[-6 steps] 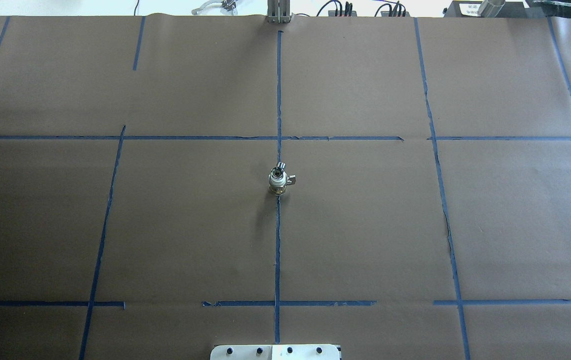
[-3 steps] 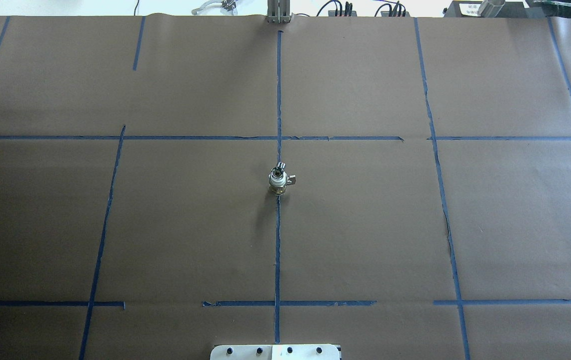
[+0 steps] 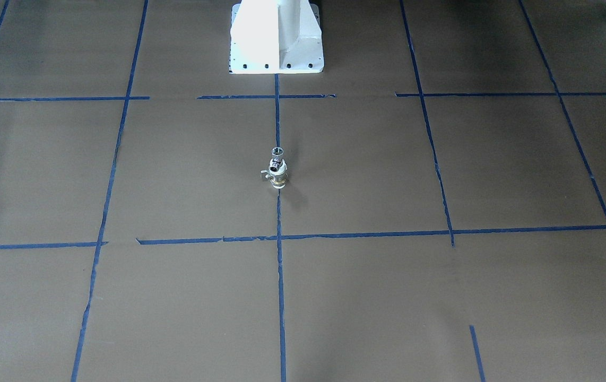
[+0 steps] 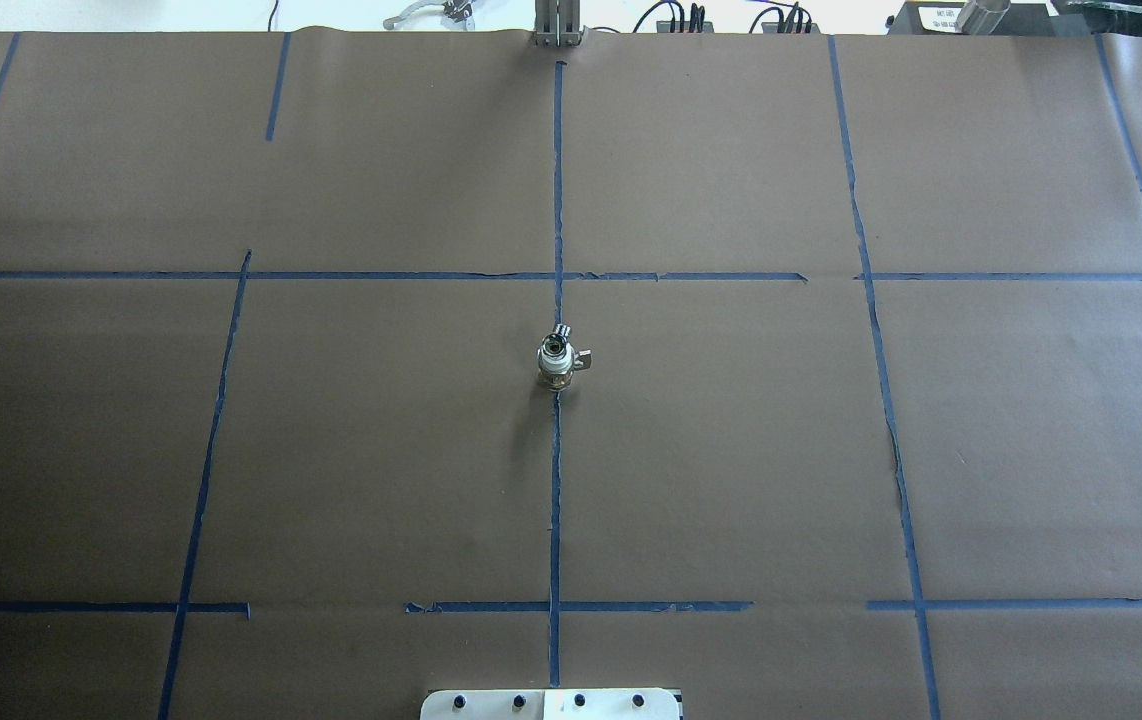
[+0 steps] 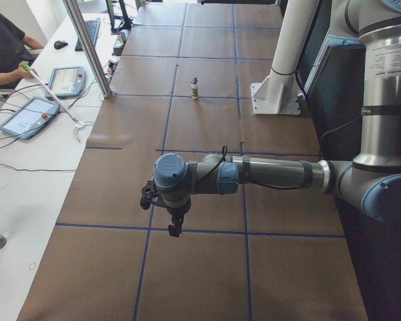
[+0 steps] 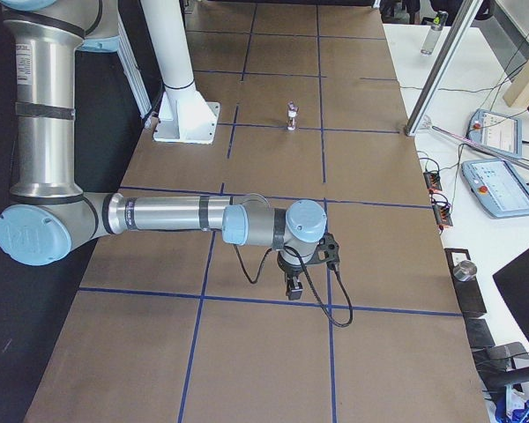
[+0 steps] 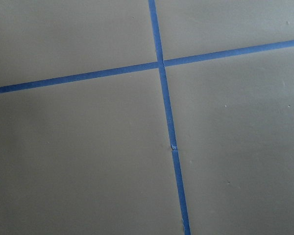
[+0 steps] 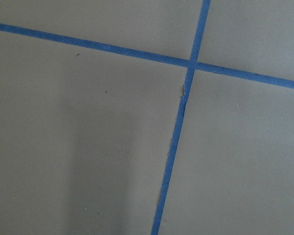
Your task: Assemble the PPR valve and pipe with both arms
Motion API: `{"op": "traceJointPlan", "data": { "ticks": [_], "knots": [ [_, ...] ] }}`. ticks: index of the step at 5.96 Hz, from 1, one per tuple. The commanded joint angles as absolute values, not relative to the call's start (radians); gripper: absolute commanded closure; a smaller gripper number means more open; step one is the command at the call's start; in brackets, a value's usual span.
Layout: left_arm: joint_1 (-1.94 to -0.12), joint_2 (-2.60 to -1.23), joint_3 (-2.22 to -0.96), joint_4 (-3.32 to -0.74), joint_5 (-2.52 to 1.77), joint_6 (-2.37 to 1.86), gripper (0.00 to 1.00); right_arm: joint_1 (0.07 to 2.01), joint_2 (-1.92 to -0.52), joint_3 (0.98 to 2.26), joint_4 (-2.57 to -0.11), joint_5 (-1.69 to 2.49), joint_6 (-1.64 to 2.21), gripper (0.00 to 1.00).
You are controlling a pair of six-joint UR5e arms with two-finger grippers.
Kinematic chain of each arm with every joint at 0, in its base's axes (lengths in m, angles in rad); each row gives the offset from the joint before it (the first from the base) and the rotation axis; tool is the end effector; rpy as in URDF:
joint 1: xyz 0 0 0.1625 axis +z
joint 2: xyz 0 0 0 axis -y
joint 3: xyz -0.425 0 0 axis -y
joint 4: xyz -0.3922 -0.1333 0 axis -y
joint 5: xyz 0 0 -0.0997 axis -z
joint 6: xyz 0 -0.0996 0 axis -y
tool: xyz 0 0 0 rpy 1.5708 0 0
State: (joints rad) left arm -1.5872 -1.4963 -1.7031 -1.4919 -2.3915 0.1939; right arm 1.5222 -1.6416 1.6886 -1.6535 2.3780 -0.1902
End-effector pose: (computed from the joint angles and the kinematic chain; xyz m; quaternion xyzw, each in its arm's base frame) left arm -0.0679 -0.4571 0.6336 0.0323 0.3977 0.0771 0.9137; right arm 0.0390 -0.4613 0.6404 0.0114 -0.3928 -0.1026 0.9138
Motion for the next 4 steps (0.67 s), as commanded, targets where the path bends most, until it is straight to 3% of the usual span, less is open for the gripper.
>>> {"op": "traceJointPlan", "data": {
  "ticks": [1,4],
  "knots": [
    [-1.588,-1.494,-1.712,-1.497,-2.436,0.198,0.00,1.522,-1.644,1.687,-1.652,2.376,-0.189,0.00],
    [-1.583,-1.502,-1.710,-1.479,-2.372,0.196,0.00,1.522,-1.647,1.686,-1.652,2.375,-0.189,0.00]
  ]
}}
